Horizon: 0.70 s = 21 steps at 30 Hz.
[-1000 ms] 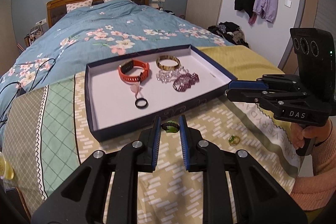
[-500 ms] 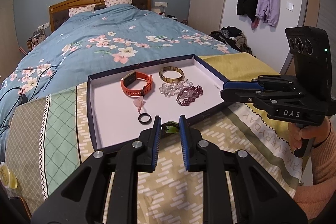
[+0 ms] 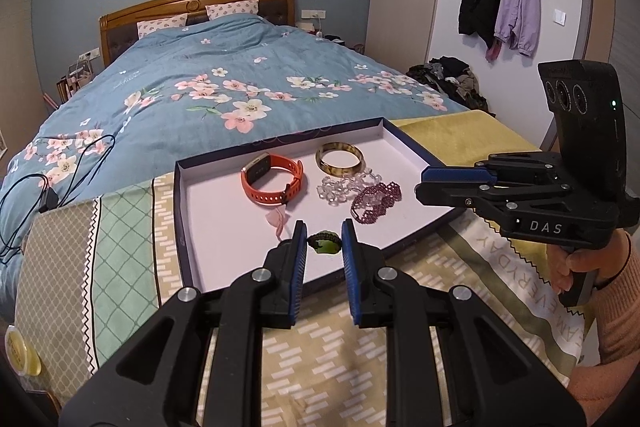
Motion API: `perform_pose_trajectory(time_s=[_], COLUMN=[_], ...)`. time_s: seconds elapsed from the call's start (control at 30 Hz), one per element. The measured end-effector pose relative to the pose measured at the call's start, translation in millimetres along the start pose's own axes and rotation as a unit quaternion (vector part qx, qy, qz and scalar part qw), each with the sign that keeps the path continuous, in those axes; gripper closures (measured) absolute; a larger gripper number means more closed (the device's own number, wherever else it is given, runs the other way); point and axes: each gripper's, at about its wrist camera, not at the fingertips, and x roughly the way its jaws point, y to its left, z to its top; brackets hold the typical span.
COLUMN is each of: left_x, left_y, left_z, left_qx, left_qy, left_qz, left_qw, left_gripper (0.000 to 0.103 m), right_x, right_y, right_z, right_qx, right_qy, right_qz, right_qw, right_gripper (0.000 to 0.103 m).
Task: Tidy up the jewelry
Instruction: 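Carry the green-stone ring and silver ring over the box with both tools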
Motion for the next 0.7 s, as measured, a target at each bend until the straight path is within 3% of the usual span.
perform_pose_trajectory(time_s=[0.7], left_x=[24.8], left_y=[13.1], left_z=[13.8], left_qx=[-0.008], left_qy=[0.008], left_qz=[0.013], left_qw=[0.9998], left_gripper=[0.085], right_x=[19.8], right_y=[-13.7], right_z=[11.2], right_qx=[0.005], right_qy=[0.011], right_qz=[-0.003], right_qw=[1.0], right_gripper=[0.086])
